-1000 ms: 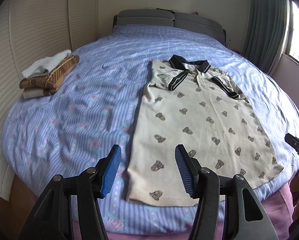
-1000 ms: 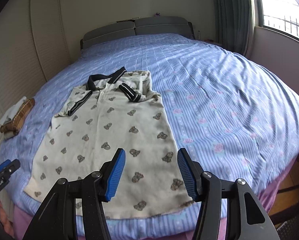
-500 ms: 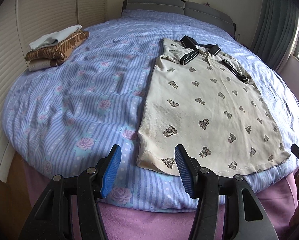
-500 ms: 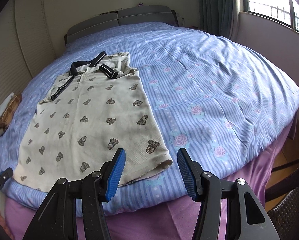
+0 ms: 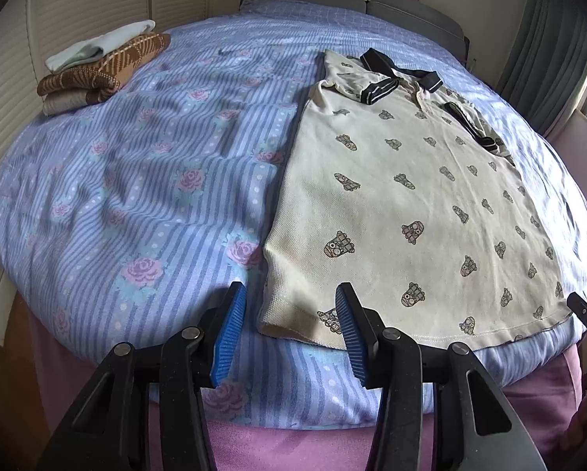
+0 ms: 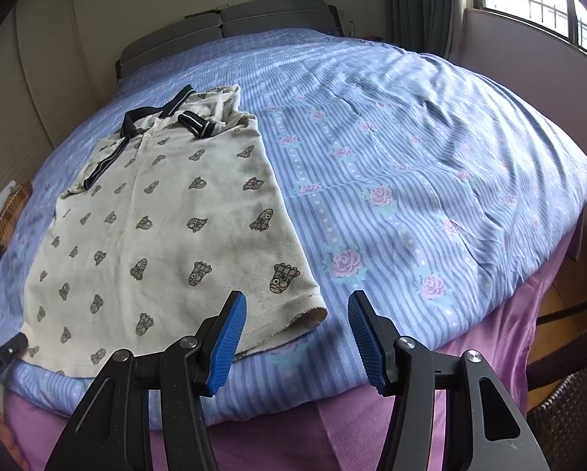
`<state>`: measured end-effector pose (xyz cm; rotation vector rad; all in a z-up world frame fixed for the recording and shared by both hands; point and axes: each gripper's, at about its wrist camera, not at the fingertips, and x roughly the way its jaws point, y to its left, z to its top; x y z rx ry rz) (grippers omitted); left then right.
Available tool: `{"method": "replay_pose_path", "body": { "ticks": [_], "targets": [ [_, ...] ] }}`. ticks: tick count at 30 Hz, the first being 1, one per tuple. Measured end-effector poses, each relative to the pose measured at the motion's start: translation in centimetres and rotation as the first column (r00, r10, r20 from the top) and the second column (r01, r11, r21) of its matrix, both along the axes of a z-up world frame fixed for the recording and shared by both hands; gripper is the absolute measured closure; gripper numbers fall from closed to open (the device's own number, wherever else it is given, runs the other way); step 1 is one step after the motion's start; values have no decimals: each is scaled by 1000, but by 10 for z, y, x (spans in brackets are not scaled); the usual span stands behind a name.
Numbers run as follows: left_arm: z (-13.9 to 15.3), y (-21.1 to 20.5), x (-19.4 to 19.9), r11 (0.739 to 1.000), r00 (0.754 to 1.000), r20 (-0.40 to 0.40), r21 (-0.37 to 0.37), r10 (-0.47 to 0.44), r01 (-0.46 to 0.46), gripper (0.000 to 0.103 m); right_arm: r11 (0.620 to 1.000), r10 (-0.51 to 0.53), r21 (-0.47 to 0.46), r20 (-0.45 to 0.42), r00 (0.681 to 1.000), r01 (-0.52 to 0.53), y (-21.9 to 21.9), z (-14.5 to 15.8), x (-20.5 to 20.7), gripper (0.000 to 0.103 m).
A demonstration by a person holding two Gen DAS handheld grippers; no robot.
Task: Fold small clothes
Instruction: 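Lower both grippers onto the shirt hem and close them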
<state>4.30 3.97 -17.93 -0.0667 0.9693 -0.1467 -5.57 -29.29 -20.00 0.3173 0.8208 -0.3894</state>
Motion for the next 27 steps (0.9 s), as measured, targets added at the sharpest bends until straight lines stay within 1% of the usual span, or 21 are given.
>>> {"method": "replay_pose_path", "body": {
  "ticks": [4, 9, 10, 12, 14, 17, 20, 21, 25, 26, 27],
  "targets": [
    [-3, -1, 1, 1000, 1000, -12, 7, -4, 4, 56, 999, -24, 27, -10, 1000, 24, -8, -5, 1, 48],
    [-7, -4, 3, 1000, 1000, -28, 6, -14, 14, 57, 999, -26, 46, -19, 999, 26, -10, -10, 4, 48],
    [-7, -5, 3, 1000, 999, -30, 6, -15, 15, 58, 999, -22, 48, -20, 1000, 23, -10, -11, 5, 48],
    [-8, -4, 3, 1000, 999, -38, -2, -14, 14, 67, 999, -15, 52, -21, 1000, 16, -9, -11, 7, 49],
    [-9, -3, 4, 1000, 999, -43, -5, -10, 10, 70, 998, -10, 54, -20, 1000, 11, -9, -12, 9, 50],
    [-10, -2, 4, 1000, 999, -47, -10, -6, 5, 74, 998, 1, 65, -22, 1000, 0, -9, -13, 10, 60],
    [-10, -2, 4, 1000, 999, -54, -10, -4, 3, 82, 996, 2, 86, -22, 1000, 0, -11, -15, 11, 66],
    [-10, -1, 4, 1000, 998, -56, -10, -2, 1, 83, 995, 0, 95, -19, 1000, 2, -13, -15, 10, 70],
    [-9, -1, 1, 1000, 998, -60, -1, 13, -13, 83, 992, -10, 124, -17, 1000, 12, -17, -17, 9, 80],
    [-9, -1, 0, 1000, 998, -60, 3, 17, -17, 83, 992, -6, 128, -15, 1000, 8, -17, -17, 9, 86],
    [-9, 0, 0, 1000, 998, -62, 7, 20, -20, 83, 991, 0, 133, -16, 1000, 2, -16, -17, 9, 89]
  ]
}}
